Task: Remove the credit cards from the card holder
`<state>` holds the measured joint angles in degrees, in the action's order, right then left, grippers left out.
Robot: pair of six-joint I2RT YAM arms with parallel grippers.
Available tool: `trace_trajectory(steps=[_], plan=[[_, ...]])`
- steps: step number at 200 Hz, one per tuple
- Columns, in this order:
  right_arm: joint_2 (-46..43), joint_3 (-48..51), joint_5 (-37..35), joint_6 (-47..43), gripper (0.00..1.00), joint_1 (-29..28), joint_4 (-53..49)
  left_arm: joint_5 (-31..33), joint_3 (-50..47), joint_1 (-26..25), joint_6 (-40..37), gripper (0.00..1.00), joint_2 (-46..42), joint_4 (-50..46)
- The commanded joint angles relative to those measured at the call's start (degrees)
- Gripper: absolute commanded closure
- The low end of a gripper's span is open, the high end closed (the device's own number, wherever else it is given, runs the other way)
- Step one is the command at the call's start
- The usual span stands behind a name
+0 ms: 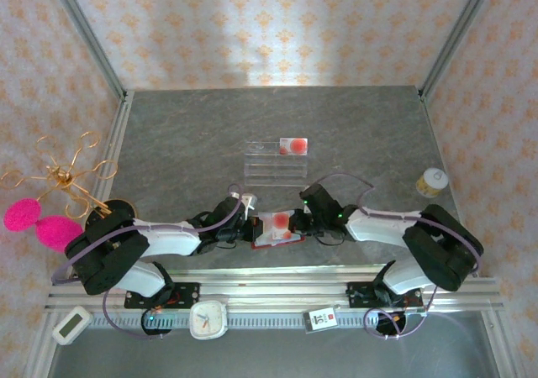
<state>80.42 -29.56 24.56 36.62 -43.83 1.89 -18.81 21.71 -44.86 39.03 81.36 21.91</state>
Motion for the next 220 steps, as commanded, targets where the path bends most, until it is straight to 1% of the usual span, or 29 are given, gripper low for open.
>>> trace_trajectory(steps=[1, 18, 47, 52, 57, 69, 89, 125, 156, 193, 220], plan=[[-3.4, 1.4, -2.6, -0.1, 1.00, 0.4, -3.9, -0.3, -1.5, 0.5, -0.1, 1.00, 0.8, -2.3], [-6.7, 1.8, -0.5, -0.9, 1.00, 0.4, -1.9, -0.8, -0.6, 0.7, -0.2, 1.00, -1.3, -1.6], [-12.4, 1.2, 0.0, -2.4, 1.00, 0.4, -2.3, -2.3, 0.6, 1.5, -0.5, 1.00, -6.0, 0.2], [-12.4, 1.2, 0.0, -2.7, 1.00, 0.4, -2.4, -2.6, 0.7, 1.6, -0.5, 0.98, -6.4, 0.6], [-14.4, 1.1, 0.0, -2.9, 1.00, 0.4, -2.6, -3.2, 0.7, 1.7, -0.4, 0.95, -6.8, 1.3], [-15.7, 1.0, 0.1, -3.5, 1.00, 0.4, -2.7, -4.7, 0.1, 2.1, 0.2, 0.92, -7.5, 4.0], [-17.5, 1.0, 0.7, -4.0, 1.00, 0.4, -2.1, -7.7, -1.8, 2.6, 2.4, 0.85, -7.6, 10.8], [-22.7, 0.3, 0.1, -3.9, 1.00, 0.5, 0.3, -10.7, -6.9, 3.5, 8.5, 0.70, -8.1, 29.3], [-25.9, -0.1, 0.6, -3.1, 1.00, 0.7, 3.7, -12.7, -10.1, 5.1, 13.2, 0.63, -8.9, 43.2], [-26.5, -0.4, 3.3, -2.0, 1.00, 0.8, 8.5, -14.5, -11.1, 5.6, 17.0, 0.60, -8.0, 52.1], [-26.4, -1.2, 4.0, -1.6, 1.00, 0.8, 10.3, -14.4, -11.4, 5.7, 17.8, 0.58, -7.8, 52.4]])
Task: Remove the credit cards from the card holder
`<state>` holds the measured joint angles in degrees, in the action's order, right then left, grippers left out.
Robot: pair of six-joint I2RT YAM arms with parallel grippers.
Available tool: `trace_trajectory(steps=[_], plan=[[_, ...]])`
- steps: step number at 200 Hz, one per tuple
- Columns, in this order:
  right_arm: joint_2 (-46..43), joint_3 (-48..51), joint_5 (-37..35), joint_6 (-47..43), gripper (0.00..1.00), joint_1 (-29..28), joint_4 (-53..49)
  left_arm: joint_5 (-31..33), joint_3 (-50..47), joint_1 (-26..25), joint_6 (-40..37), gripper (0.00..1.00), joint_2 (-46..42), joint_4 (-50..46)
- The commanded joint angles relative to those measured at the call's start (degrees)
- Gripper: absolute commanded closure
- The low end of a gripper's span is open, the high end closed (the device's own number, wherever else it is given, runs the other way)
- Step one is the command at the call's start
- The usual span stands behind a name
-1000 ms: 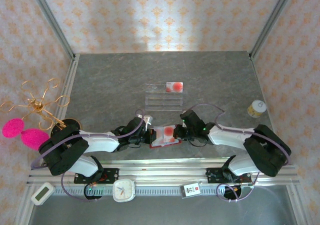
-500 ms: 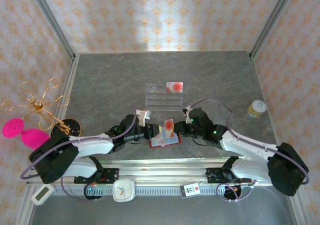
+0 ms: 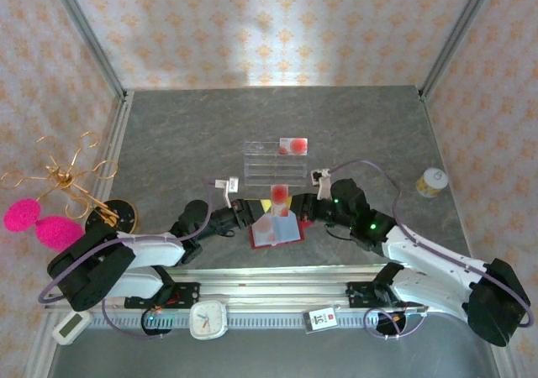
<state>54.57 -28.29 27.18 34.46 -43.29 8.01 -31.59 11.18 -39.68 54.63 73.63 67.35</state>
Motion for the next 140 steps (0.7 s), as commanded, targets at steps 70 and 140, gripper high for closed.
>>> trace_trajectory(steps=[70, 140], plan=[[-1.1, -3.8, 2.8, 0.9, 1.00, 0.1, 4.0, 2.5, -1.4, 0.8, -0.8, 0.54, -5.6, -1.7], [-0.1, -3.4, 5.5, 2.5, 1.00, -0.8, 10.9, 0.3, -1.5, 0.8, 1.7, 0.58, -3.7, 4.6]])
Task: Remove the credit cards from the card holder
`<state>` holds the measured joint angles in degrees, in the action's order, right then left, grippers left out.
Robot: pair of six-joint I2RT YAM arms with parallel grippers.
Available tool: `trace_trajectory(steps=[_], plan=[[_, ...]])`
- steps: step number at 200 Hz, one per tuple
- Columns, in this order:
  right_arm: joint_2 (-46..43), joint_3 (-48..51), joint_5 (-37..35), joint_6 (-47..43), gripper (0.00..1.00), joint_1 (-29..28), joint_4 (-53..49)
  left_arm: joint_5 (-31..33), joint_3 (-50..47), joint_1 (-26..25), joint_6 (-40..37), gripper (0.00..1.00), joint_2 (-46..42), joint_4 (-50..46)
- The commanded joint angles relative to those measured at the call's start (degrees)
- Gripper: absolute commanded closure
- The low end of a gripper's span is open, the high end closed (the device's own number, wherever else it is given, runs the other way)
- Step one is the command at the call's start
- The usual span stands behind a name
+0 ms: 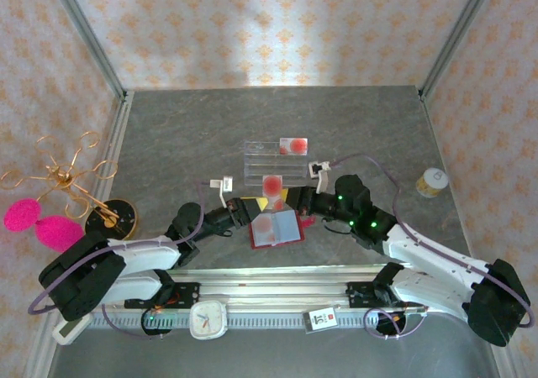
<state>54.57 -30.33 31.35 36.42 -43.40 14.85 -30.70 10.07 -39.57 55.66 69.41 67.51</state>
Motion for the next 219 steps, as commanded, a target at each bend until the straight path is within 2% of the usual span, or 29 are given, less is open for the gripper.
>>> trace_trajectory(steps=[1, 36, 60, 72, 91, 120, 135, 174, 196, 219], plan=[[-0.1, -1.3, 1.3, 0.5, 1.00, -0.7, 4.1, -0.6, -0.5, 0.7, 0.7, 0.58, 0.5, 4.6], [2.4, 0.0, 0.3, 0.8, 1.00, -1.2, 3.8, -0.7, -0.8, 0.7, 1.6, 0.79, -0.5, 7.4], [3.9, 0.7, -0.8, 0.2, 1.00, -1.6, 1.9, -1.2, 0.1, 0.8, 0.8, 1.00, -0.9, 5.9], [3.7, 0.1, -2.7, -1.3, 1.00, -1.5, -1.9, -1.9, 1.0, 0.7, -0.5, 1.00, -1.3, 3.6], [1.9, -2.2, -7.9, -4.8, 0.91, 0.4, -11.1, -3.3, 4.4, 1.5, -5.6, 1.00, -3.8, -7.4], [-4.7, -2.1, -8.7, -6.8, 0.87, 9.3, -16.9, -4.7, 17.7, 1.8, -25.0, 1.00, -5.3, -39.1], [-7.0, -2.3, -8.1, -7.6, 0.86, 13.5, -18.7, -2.2, 26.4, 1.9, -34.9, 1.00, -3.2, -53.5], [-8.4, -1.5, -6.0, -7.2, 0.87, 19.6, -20.4, -0.9, 49.2, 2.2, -58.5, 1.00, 8.2, -77.5], [-9.0, 0.4, -4.8, -6.2, 0.87, 20.2, -19.9, 1.4, 60.5, 2.3, -74.4, 1.00, 14.8, -88.7], [-9.3, 1.6, -4.4, -5.7, 0.88, 20.5, -19.9, 2.3, 69.0, 2.3, -86.8, 1.00, 20.9, -96.2]])
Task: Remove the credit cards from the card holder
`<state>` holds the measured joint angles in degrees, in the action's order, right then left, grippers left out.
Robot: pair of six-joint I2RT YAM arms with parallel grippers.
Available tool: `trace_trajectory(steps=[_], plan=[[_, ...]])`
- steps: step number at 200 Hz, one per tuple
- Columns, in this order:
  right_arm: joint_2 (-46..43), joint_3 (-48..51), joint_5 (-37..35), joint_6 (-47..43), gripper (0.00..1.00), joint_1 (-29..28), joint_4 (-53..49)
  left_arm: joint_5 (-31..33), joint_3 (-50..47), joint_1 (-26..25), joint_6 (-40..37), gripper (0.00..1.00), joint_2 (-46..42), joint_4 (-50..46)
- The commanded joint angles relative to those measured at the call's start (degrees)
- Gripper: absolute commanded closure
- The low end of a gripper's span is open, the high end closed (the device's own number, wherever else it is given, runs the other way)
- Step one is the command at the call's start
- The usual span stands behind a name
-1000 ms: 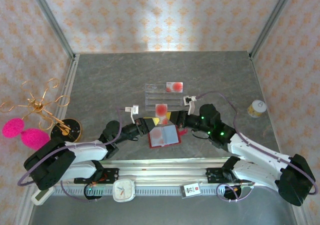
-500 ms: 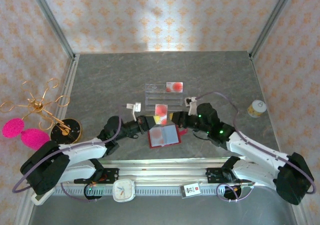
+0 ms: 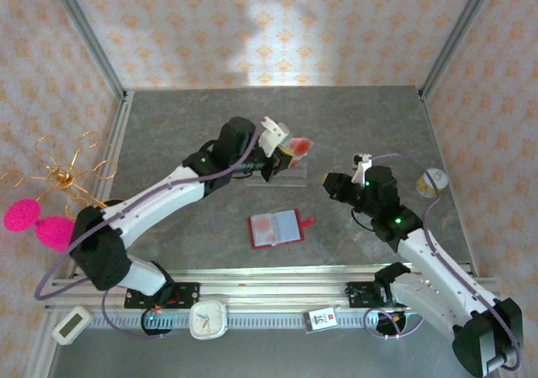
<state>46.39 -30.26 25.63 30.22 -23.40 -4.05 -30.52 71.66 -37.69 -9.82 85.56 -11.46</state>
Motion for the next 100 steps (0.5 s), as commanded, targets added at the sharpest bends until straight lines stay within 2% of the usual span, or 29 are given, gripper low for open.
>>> trace_trajectory(steps=[1, 29, 100], plan=[[-1.1, 1.6, 1.3, 0.6, 0.88, 0.5, -1.0, 2.2, 7.8, 0.4, -21.7, 1.00, 5.1, -17.7], [-0.9, 1.7, 1.1, 0.4, 0.89, 0.8, -2.0, 4.8, 22.4, 1.2, -30.0, 1.00, 15.0, -28.3], [4.3, -1.4, -0.4, -3.5, 0.90, 5.0, -6.8, 5.0, 58.2, 6.3, -41.7, 1.00, 40.0, -48.6]])
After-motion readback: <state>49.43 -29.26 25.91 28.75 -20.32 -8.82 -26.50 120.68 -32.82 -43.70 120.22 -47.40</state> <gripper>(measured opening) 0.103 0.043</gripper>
